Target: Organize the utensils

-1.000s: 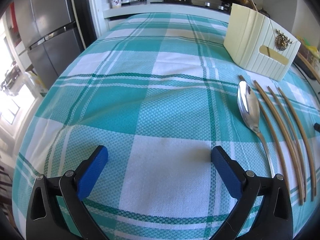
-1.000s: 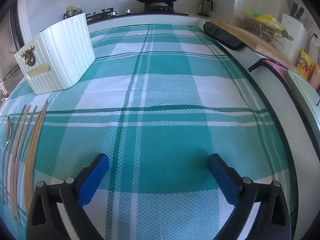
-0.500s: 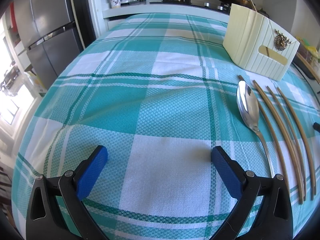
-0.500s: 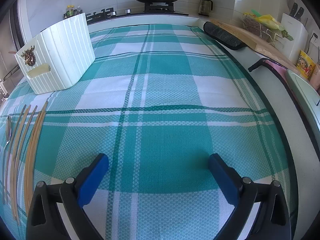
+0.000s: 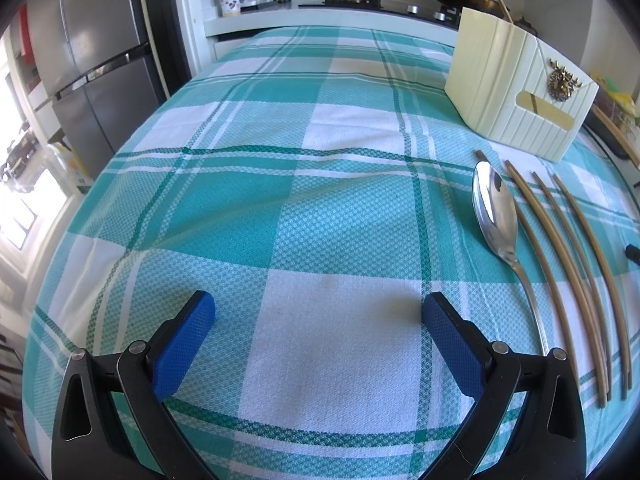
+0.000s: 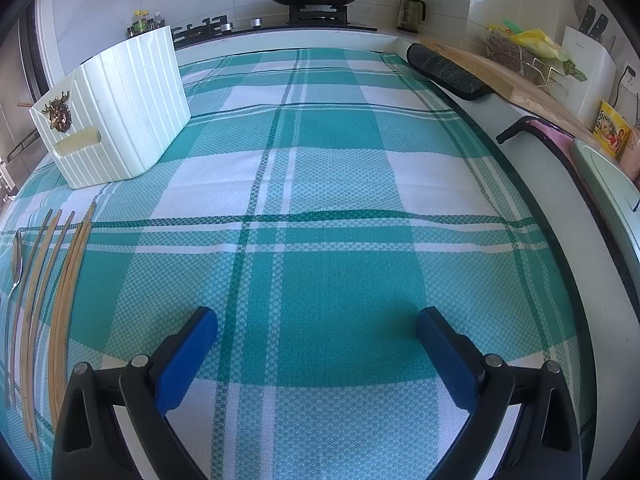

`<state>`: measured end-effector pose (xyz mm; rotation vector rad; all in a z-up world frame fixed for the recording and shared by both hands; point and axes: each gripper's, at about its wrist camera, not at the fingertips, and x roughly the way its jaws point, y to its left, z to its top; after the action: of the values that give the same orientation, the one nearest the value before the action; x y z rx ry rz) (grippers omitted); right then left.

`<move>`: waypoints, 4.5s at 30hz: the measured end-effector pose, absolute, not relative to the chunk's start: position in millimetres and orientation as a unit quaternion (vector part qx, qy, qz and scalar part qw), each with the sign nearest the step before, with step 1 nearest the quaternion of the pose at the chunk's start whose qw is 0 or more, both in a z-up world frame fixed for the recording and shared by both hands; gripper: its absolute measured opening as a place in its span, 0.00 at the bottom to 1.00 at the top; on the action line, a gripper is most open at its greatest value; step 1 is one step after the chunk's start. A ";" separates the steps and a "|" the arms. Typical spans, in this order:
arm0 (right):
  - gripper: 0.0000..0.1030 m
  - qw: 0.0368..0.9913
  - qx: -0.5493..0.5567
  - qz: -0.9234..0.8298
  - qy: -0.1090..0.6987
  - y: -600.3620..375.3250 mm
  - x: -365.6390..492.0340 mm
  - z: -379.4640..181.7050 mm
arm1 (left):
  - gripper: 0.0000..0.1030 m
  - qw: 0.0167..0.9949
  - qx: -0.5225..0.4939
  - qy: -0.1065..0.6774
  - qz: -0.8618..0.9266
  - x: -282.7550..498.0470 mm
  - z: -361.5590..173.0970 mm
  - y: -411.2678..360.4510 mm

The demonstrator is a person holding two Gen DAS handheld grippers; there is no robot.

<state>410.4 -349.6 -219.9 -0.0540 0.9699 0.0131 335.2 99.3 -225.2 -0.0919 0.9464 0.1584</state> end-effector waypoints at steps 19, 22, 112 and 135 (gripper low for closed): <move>0.99 0.884 -0.026 0.007 0.466 -349.8 410.5 -220.3 | 1.00 0.886 -0.045 0.455 0.076 335.0 -224.7 99.4; 0.99 0.884 -0.026 0.007 0.466 -349.8 410.5 -220.3 | 1.00 0.886 -0.045 0.455 0.076 334.9 -224.7 99.3; 0.99 0.885 -0.025 0.008 0.465 -349.7 410.7 -220.8 | 0.99 0.888 -0.120 0.442 0.038 315.0 -201.9 91.0; 0.99 0.849 -0.064 0.208 0.482 -254.8 378.5 -194.7 | 0.99 0.879 -0.020 0.474 0.043 334.3 -213.2 2.3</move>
<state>378.5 -254.8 -194.7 -0.1352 1.0149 0.4378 334.3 2.3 -213.2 -0.0412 0.9891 0.0890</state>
